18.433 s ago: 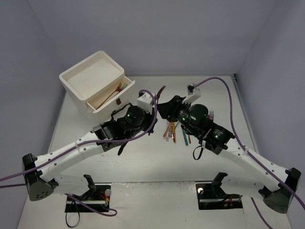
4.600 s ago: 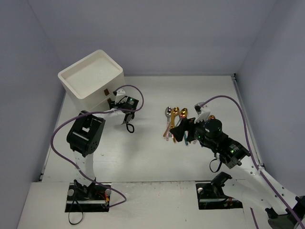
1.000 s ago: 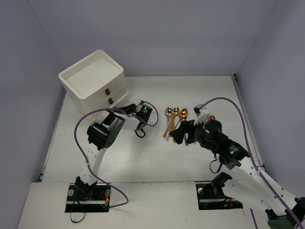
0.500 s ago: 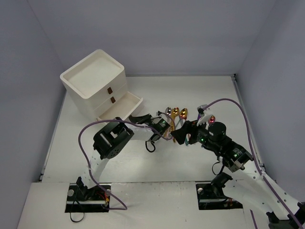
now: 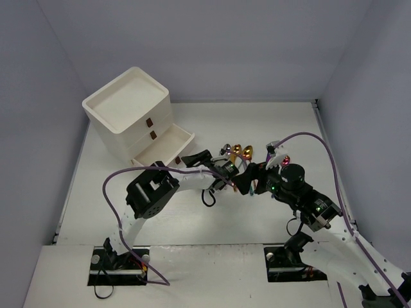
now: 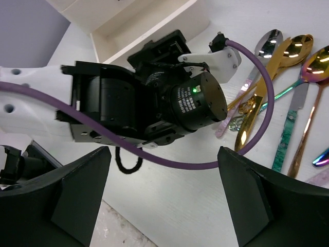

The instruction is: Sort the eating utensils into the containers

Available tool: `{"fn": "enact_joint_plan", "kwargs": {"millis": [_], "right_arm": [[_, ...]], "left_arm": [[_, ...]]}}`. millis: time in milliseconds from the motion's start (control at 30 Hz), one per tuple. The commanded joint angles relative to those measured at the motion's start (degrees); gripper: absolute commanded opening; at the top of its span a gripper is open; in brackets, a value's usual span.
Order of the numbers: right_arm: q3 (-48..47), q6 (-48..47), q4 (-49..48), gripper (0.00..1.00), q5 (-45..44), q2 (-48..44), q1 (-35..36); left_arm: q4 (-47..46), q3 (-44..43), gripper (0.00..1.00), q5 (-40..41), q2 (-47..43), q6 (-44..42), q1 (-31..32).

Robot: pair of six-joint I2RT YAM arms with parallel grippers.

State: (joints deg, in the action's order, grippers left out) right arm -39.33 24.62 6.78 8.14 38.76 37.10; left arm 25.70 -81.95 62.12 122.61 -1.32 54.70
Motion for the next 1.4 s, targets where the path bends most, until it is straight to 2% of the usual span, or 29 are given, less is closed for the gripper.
{"fn": "enact_joint_plan", "kwargs": {"millis": [0,167,333,500,733,900,1000,1100,1200,1300,1367], "right_arm": [[-5.53,-2.46,-0.04,0.85,-4.06,-0.18,-0.36],[-10.17,-4.48,4.18,0.85,-10.81,-0.85,-0.36],[-14.00,-6.40,7.44,0.85,-19.59,-3.10,-0.40],[-16.99,-7.83,12.18,0.85,-30.84,-6.13,-0.36],[-15.46,-3.43,18.49,0.84,-42.32,-5.07,-0.31],[-13.40,0.75,18.62,0.82,-41.68,2.04,-0.75],[-12.52,3.02,18.31,0.82,-41.09,6.05,-1.77],[-10.50,3.41,16.88,0.81,-38.85,8.67,-4.07],[-8.04,3.15,15.02,0.81,-33.55,10.45,-8.51],[-4.67,2.48,11.35,0.80,-22.53,11.40,-15.02],[-3.24,2.07,9.90,0.80,-19.21,11.31,-17.95]], "left_arm": [[4.42,-3.82,0.55,-3.03,-7.79,5.08,1.62],[7.90,-6.63,0.62,-11.61,-12.74,10.36,2.42],[8.05,-6.52,0.61,-26.39,-18.98,18.43,2.02],[7.62,-6.65,0.61,-40.69,-21.44,25.28,1.11],[5.13,-5.26,0.61,-49.17,-25.16,30.46,-0.13],[4.01,-2.40,0.61,-51.89,-30.06,30.61,-2.60],[3.30,-1.53,0.61,-55.87,-30.14,30.85,-5.02],[1.97,-1.75,0.61,-56.16,-28.23,30.94,-5.66],[1.67,-4.01,0.58,-56.58,-24.80,31.32,-5.66],[0.99,-7.35,0.56,-56.28,-19.52,32.22,-5.73],[0.58,-9.19,0.54,-55.24,-16.46,32.96,-5.66]]}}
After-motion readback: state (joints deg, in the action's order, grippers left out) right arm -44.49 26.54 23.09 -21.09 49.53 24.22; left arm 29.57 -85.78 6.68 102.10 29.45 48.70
